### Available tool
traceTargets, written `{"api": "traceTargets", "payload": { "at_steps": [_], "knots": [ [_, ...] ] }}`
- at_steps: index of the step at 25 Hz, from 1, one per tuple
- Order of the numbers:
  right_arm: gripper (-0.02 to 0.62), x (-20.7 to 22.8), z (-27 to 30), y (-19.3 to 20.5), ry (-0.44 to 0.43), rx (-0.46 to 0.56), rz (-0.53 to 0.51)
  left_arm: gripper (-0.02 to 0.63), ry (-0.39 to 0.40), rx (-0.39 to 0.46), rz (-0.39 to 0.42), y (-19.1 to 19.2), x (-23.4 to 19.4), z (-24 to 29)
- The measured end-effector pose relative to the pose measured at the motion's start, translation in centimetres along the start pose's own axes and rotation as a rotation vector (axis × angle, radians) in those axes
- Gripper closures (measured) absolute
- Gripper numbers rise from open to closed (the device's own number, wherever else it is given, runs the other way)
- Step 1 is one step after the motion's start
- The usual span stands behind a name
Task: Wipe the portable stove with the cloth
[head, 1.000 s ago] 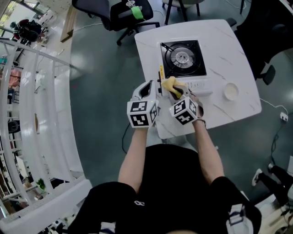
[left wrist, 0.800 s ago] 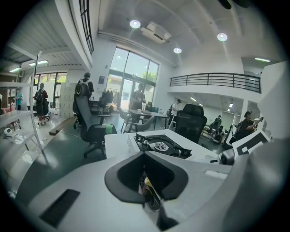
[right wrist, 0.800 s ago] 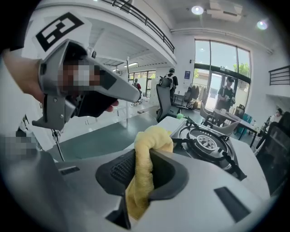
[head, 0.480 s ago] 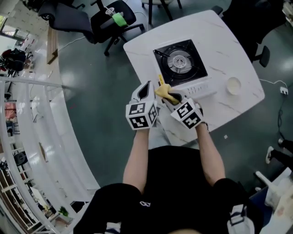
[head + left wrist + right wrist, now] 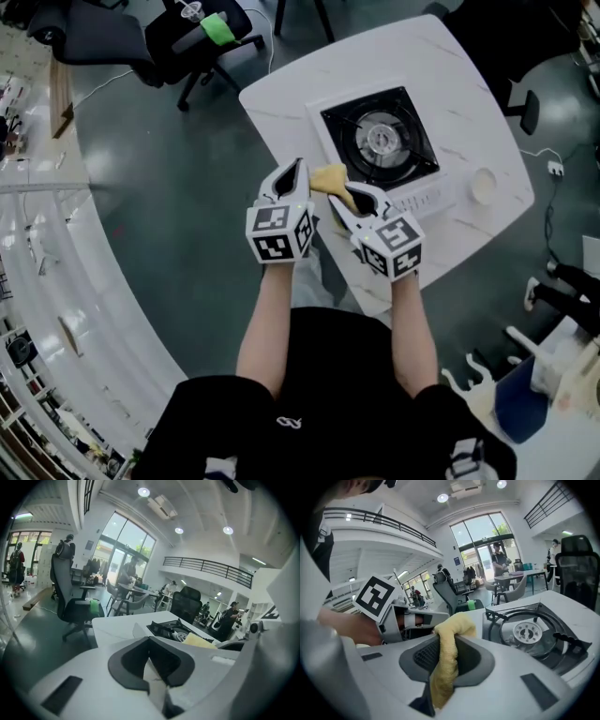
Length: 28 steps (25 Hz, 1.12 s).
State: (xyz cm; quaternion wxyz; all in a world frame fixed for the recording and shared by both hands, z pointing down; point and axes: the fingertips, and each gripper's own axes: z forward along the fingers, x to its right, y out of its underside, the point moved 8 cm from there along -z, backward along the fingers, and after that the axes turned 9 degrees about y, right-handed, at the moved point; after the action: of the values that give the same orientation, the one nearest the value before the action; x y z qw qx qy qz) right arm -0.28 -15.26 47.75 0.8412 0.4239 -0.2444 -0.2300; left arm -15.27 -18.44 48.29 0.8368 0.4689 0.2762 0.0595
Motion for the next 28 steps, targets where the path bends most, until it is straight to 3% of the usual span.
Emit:
{"api": "traceTargets", "payload": {
  "at_steps": [4, 8, 14, 18, 28],
  "knots": [
    [0.535, 2.1, 0.5, -1.4, 0.154, 0.015, 0.033, 0.612, 0.017, -0.013, -0.014, -0.8, -2.7, 0.9],
    [0.535, 3.4, 0.9, -2.5, 0.264, 0.053, 0.106, 0.612, 0.073, -0.022, -0.003, -1.3, -2.5, 2.0],
    [0.535, 4.1, 2.1, -2.7, 0.402, 0.005, 0.076, 0.612, 0.101, -0.005, 0.009, -2.3, -3.2, 2.8],
    [0.535, 4.2, 3.3, -3.3, 0.422, -0.025, 0.030, 0.612, 0.107, 0.005, 0.008, -2.8, -4.0, 2.6],
    [0.535, 4.1, 8.4, -5.6, 0.371, -0.038, -0.022, 0.612, 0.122, 0.020, -0.002, -4.2, -5.7, 2.5]
  ]
}}
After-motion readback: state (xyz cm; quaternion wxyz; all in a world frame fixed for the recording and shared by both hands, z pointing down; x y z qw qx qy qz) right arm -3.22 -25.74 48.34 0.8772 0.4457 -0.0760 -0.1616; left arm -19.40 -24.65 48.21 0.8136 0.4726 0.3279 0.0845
